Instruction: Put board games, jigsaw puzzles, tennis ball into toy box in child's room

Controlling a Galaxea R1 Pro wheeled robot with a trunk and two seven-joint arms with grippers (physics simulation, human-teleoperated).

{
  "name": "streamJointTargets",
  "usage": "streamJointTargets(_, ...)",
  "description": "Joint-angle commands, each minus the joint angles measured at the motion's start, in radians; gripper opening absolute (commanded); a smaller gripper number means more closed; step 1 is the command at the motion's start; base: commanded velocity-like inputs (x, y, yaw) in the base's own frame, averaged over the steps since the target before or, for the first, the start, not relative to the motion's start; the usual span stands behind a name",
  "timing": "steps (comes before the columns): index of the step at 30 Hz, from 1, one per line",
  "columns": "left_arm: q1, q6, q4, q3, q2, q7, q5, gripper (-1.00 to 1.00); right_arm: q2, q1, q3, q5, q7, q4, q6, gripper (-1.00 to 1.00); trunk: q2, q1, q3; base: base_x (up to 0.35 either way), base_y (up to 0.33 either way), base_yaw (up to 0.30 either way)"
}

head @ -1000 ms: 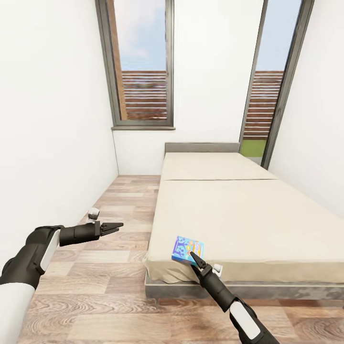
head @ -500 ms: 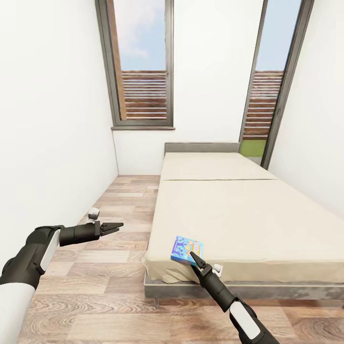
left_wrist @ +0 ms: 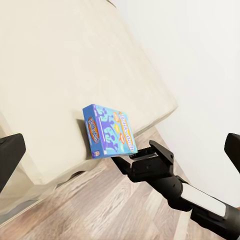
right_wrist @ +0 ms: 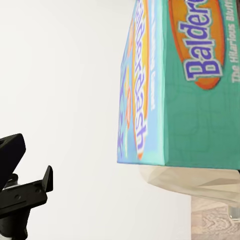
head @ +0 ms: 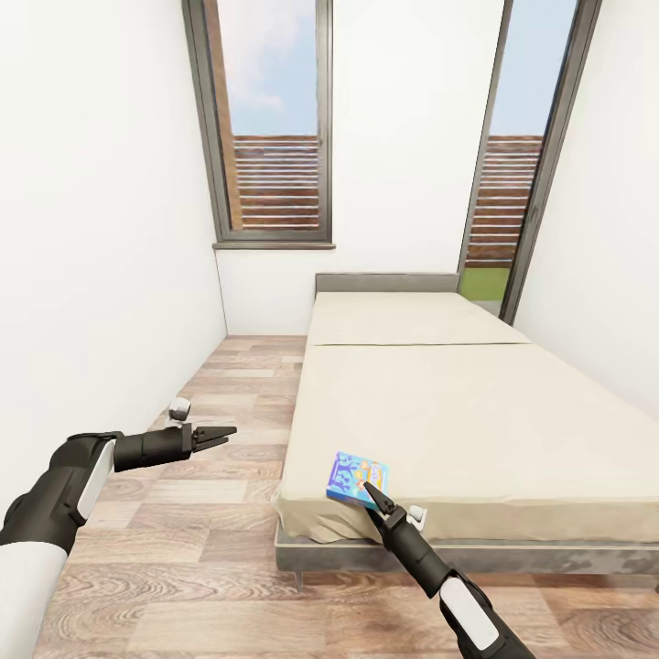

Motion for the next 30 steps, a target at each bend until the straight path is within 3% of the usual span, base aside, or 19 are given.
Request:
streamJointTargets(1,0.000,0.007,0.000,0.000,0.000,-0.001,0.003,1.00,0.000,-0.001,0.001,-0.011,0.001,0.000,0.009,1.00,0.000,0.000,-0.001,0.000,-0.036,0.000)
streamJointTargets(11,0.000,0.007,0.000,-0.001,0.000,-0.001,0.003,1.00,0.000,-0.001,0.002,-0.011,0.001,0.000,0.009,1.00,0.000,0.000,-0.001,0.000,-0.106,0.000)
streamJointTargets(30,0.000,0.007,0.000,-0.001,0.000,0.000,0.003,1.00,0.000,-0.001,0.001,-0.011,0.000,0.000,0.008,1.00,0.000,0.000,-0.001,0.000,-0.009,0.000)
